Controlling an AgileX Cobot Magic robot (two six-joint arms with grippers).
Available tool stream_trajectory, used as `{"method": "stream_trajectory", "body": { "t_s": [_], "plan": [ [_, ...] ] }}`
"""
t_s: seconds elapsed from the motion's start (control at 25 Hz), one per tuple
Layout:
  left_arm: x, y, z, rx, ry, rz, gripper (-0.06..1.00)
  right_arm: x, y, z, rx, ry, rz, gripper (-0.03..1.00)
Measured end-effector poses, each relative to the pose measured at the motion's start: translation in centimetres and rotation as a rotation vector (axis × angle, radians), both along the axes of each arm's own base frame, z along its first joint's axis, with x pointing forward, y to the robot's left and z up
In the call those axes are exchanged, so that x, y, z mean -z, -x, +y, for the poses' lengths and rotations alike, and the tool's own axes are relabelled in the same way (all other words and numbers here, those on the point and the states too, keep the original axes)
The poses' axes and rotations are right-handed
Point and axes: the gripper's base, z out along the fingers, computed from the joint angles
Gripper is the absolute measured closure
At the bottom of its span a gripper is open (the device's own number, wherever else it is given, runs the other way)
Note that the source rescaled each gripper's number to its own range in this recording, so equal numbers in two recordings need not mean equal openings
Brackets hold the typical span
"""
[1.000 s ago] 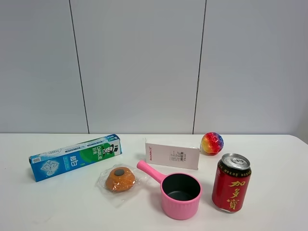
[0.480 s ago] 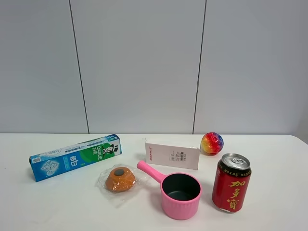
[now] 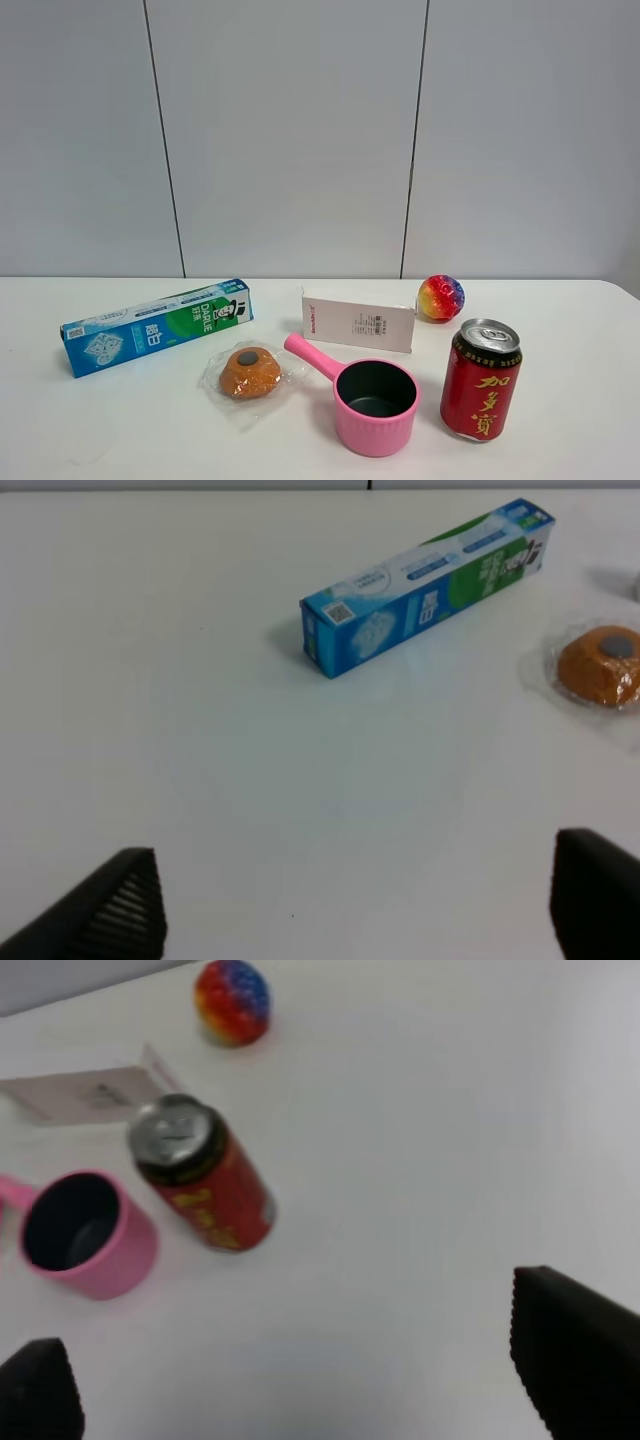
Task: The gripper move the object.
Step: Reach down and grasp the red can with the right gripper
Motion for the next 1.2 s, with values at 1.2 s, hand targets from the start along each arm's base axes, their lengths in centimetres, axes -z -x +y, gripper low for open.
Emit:
{"method": "stream_trajectory", "body": {
  "t_s": [1.2],
  "plan": [
    [0.0,0.0,0.0,0.0,0.0,0.0,-0.06,-2.4,-28.2,9.2,-0.303,0.259,0.644,-0.03]
  ]
}}
